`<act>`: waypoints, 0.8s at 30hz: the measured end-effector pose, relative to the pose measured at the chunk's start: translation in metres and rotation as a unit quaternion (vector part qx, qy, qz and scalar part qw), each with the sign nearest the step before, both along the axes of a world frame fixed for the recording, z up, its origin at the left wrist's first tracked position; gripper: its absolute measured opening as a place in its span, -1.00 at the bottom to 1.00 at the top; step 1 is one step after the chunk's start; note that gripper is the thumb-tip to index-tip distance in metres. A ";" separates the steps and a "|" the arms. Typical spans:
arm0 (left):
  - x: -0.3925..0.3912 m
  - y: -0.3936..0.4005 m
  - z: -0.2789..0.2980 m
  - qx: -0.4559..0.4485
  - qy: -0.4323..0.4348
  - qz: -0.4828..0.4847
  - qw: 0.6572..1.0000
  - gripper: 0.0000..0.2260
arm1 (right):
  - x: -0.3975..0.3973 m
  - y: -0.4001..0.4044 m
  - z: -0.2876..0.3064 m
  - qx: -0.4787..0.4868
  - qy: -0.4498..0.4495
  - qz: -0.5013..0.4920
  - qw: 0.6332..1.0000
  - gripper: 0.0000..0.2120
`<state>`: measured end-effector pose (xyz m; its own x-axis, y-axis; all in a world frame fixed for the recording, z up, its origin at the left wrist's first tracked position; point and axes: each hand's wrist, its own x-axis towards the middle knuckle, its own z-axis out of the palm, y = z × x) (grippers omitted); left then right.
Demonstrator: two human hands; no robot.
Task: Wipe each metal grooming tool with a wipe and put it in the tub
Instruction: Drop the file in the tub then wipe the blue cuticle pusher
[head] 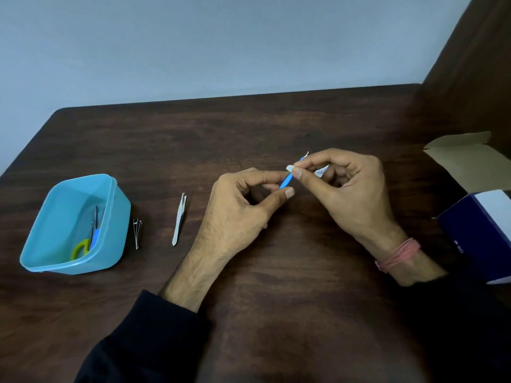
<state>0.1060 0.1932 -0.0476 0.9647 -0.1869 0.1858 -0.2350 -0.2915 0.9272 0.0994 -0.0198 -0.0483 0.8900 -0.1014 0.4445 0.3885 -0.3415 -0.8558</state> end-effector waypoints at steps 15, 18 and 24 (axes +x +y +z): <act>0.000 0.000 0.000 -0.008 0.008 0.011 1.000 -0.82 | 0.003 -0.003 0.000 0.012 0.007 -0.038 0.999 -0.95; 0.000 0.000 0.000 -0.011 0.011 0.006 1.000 -0.82 | 0.003 -0.003 0.001 0.018 0.016 -0.045 0.999 -0.93; 0.000 0.001 0.001 -0.005 0.014 0.005 1.000 -0.82 | 0.001 -0.002 0.005 0.024 0.031 -0.039 0.998 -0.92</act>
